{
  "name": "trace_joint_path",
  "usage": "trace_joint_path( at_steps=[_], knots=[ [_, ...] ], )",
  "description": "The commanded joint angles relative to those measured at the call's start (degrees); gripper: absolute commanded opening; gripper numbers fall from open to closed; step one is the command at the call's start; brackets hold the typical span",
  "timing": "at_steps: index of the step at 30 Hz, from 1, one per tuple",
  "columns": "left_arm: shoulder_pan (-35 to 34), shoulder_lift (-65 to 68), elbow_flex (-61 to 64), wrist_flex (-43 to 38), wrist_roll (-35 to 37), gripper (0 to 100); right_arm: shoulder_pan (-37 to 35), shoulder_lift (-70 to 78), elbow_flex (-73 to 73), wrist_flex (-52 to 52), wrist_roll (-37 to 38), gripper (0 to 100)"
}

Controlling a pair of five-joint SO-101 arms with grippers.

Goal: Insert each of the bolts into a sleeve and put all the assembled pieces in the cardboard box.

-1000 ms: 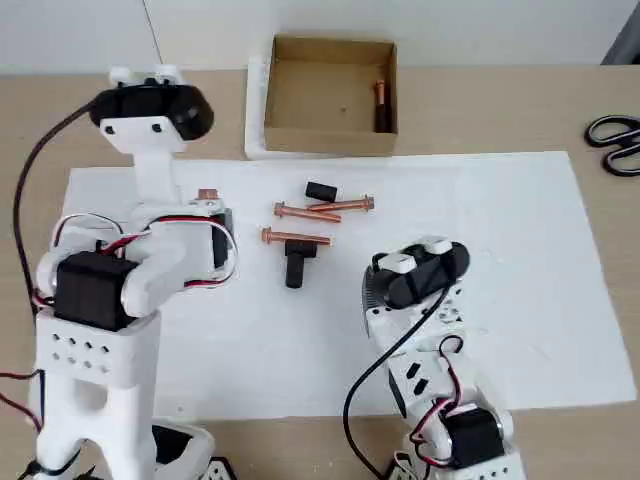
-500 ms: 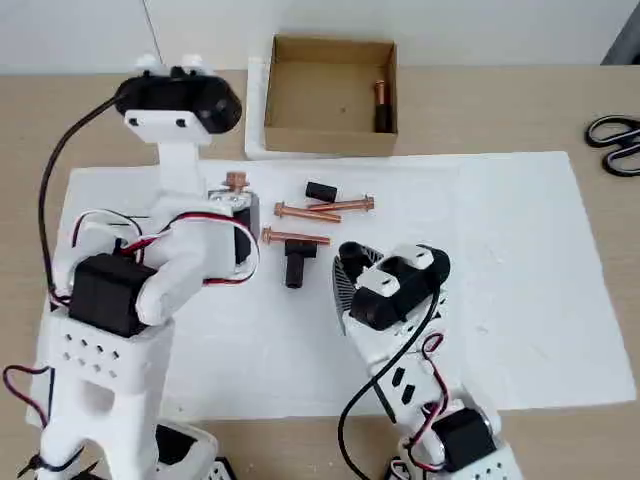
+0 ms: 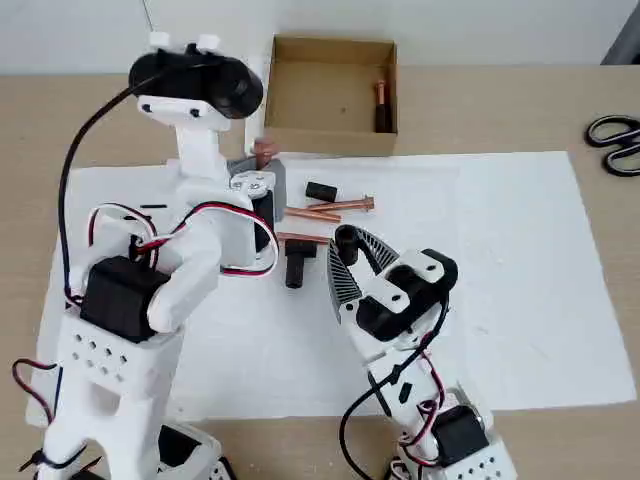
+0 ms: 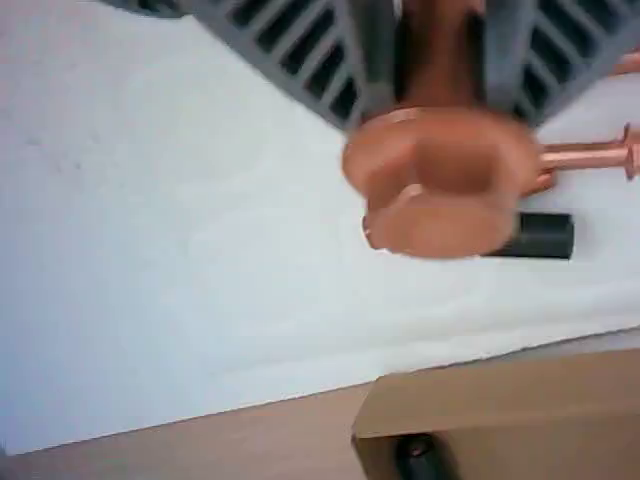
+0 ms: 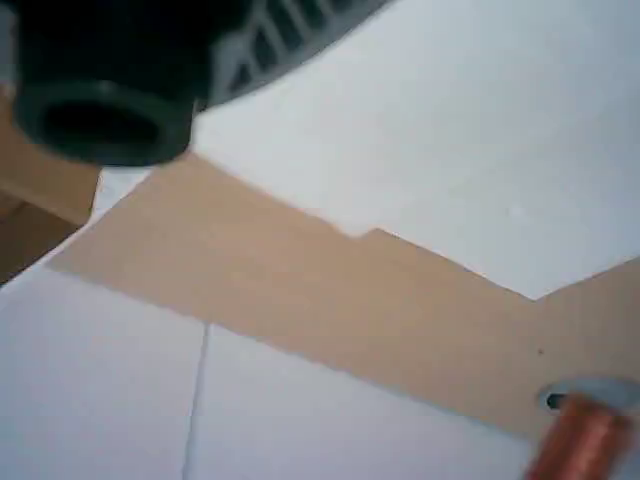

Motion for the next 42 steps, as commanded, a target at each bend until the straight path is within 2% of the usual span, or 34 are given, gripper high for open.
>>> trace_joint_path(
  at_steps=[1,10,16,18,22,25,27,29,33,35,42],
  knots=[
    [2.2,-1.93,-0.22,-4.31,-0.09,0,0.13,-0.84,-0.44,-1.54,-2.2,0.3],
    [3.6,-1.93,-0.22,-13.19,0.0,0,0.22,-0.75,-0.53,-1.27,-3.34,0.3],
    [3.6,-8.35,1.71,-25.76,-0.18,0,0.31,-0.57,-0.26,-0.84,-3.34,0.3],
    [3.34,-11.08,1.8,-26.02,-0.18,0,0.31,-0.57,-0.26,0.75,-3.34,0.3],
    [3.25,-16.97,4.26,-19.25,-0.09,0,0.31,-0.75,-0.26,2.86,-3.34,0.3],
    [3.16,-24.09,11.3,-17.49,-0.18,0,0.31,-0.75,-0.35,2.59,-3.34,0.3],
    [3.16,-28.48,19.12,-20.48,-0.18,0,0.31,-0.75,-0.26,2.59,-3.34,0.3],
    [3.16,-32.0,28.53,-27.43,-0.7,0,0.22,-0.75,-0.26,2.59,-3.34,0.3],
    [3.6,-36.4,46.73,-45.01,-6.59,0,0.22,-0.84,-0.26,2.59,-3.34,0.3],
    [3.6,-37.45,52.44,-49.93,-7.47,0,-0.04,-0.84,-0.26,2.77,-3.43,0.3],
    [3.6,-42.64,59.82,-52.75,-7.47,0,-0.75,-0.84,2.02,2.59,-3.52,0.3]
  ],
)
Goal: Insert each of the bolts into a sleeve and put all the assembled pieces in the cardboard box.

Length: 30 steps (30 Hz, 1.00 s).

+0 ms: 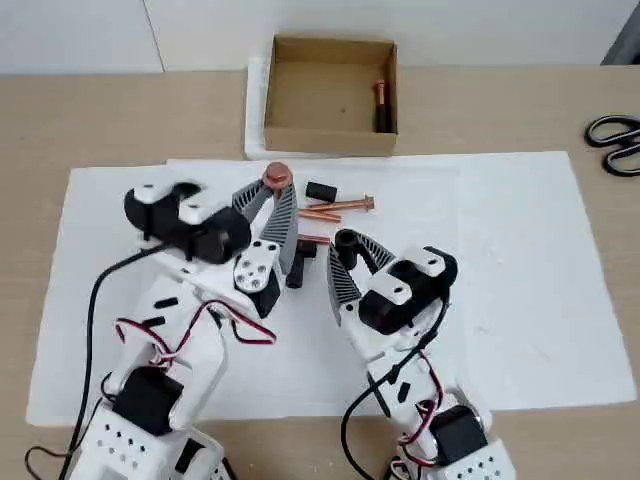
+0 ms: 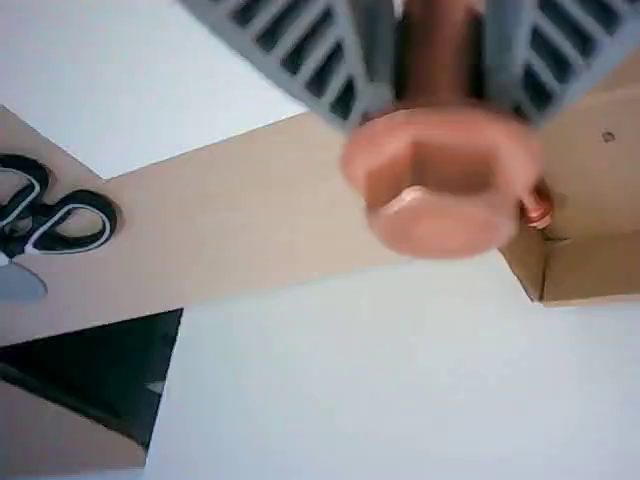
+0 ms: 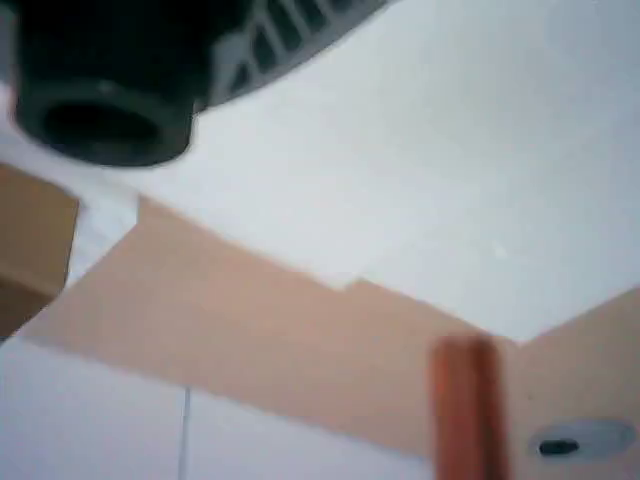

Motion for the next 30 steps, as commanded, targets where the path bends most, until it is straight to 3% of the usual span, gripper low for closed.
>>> trace_joint_path(
  at_steps=[1,5,9,14,30],
  knots=[
    [0.09,-4.13,1.8,-2.55,-0.53,0,-1.89,-0.75,1.23,-0.13,-0.79,0.3],
    [-0.88,-5.45,3.74,-2.29,0.18,0,-6.29,-0.66,3.16,-0.22,-0.7,0.3],
    [-2.99,-5.27,3.21,-1.41,6.95,0,-6.55,-0.66,3.08,-0.22,-0.79,0.3],
    [-2.37,-4.22,2.86,2.81,7.21,0,-6.55,-0.66,3.08,-0.4,-0.79,0.3],
    [2.55,0.79,0.22,1.23,7.21,0,-9.54,-0.57,3.16,-1.01,-0.79,0.3]
  ],
)
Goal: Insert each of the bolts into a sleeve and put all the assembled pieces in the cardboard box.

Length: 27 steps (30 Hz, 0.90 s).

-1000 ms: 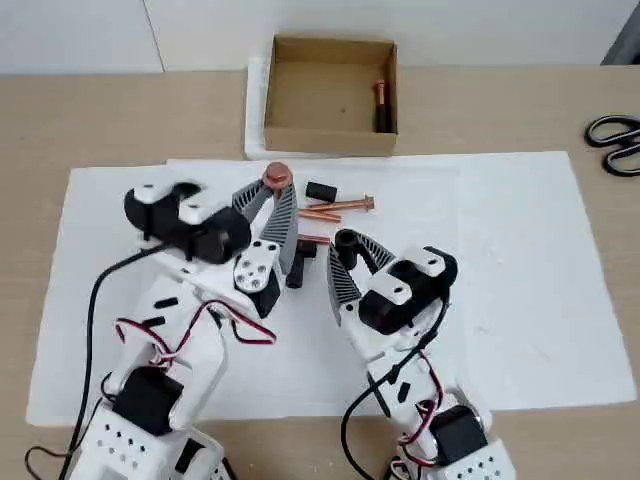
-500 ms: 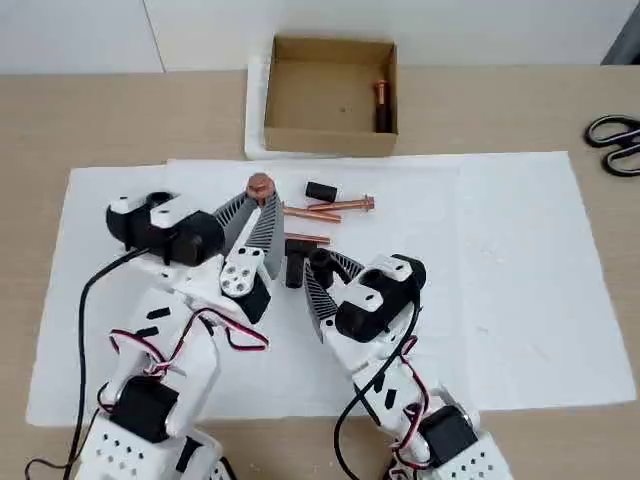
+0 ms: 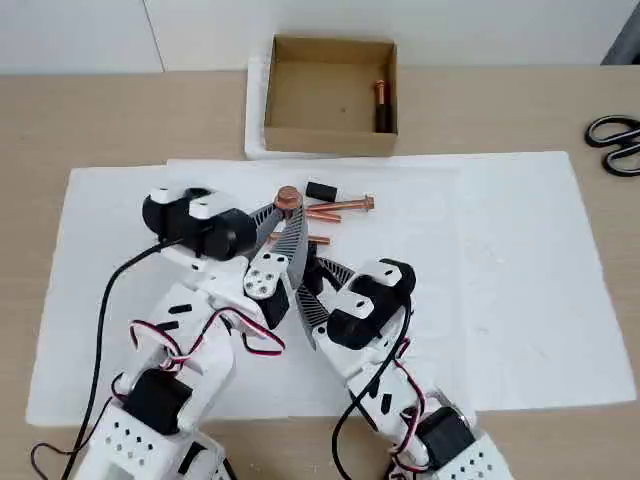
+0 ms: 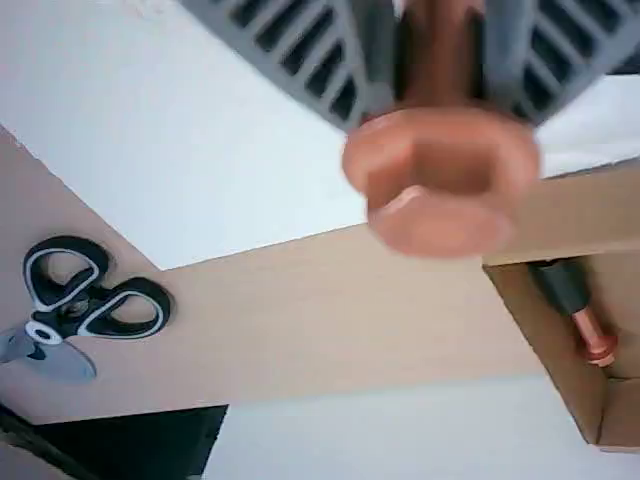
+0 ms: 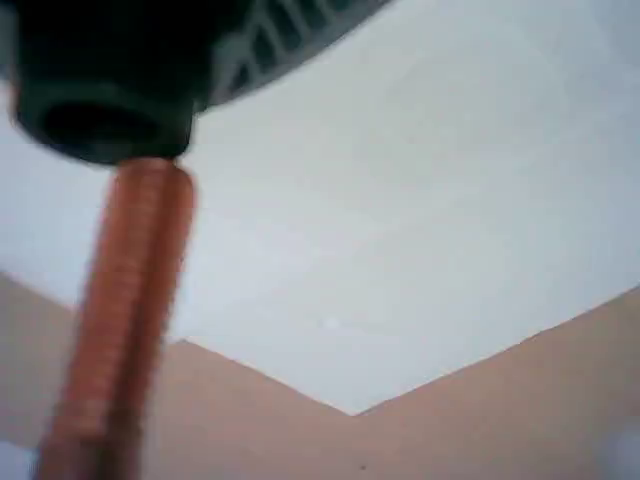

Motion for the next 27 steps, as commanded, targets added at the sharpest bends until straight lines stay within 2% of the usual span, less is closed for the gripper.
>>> trace_joint_path(
  at_steps=[1,20,27],
  knots=[
    [0.53,0.35,-3.38,-1.23,0.18,0,-0.4,-0.57,0.44,-1.01,-0.7,0.3],
    [2.73,0.53,-3.3,-1.14,0.26,0,-0.31,-0.57,0.44,-1.36,-0.7,0.3],
    [2.73,0.62,-3.12,-0.97,3.87,0,-0.22,-0.57,0.44,-1.36,-0.7,0.3]
  ],
)
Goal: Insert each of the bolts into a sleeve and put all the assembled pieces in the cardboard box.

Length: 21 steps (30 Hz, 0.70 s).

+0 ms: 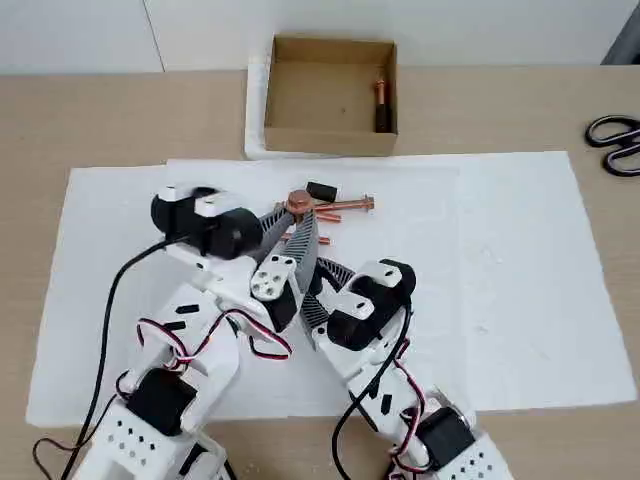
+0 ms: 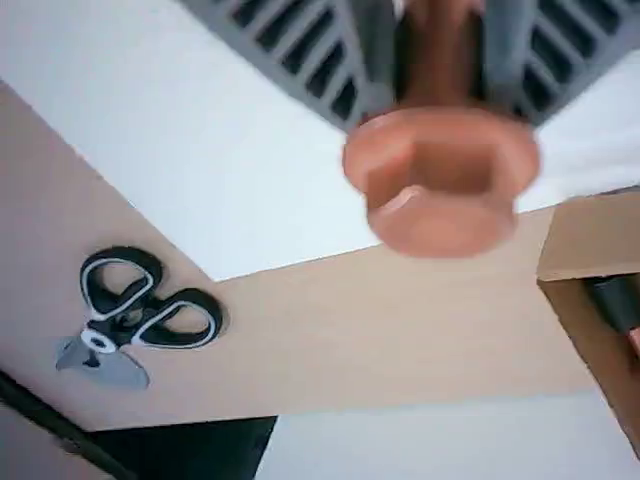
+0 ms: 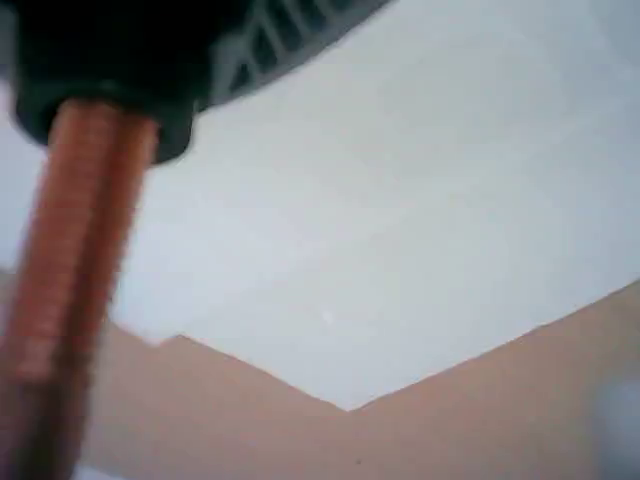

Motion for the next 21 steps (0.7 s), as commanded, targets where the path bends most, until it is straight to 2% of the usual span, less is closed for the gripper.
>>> trace_joint_path(
  at_steps=[1,13,21],
  knots=[
    [0.35,0.09,-2.86,-0.35,0.7,0,-0.04,-0.57,0.44,-1.36,-0.7,0.3],
    [-0.09,-0.35,-2.86,7.12,0.35,0,0.04,-0.66,0.44,-1.36,-0.62,0.3],
    [0.18,-0.35,-2.86,10.9,-3.78,0,0.04,-0.66,0.44,-1.36,-0.62,0.3]
  ],
)
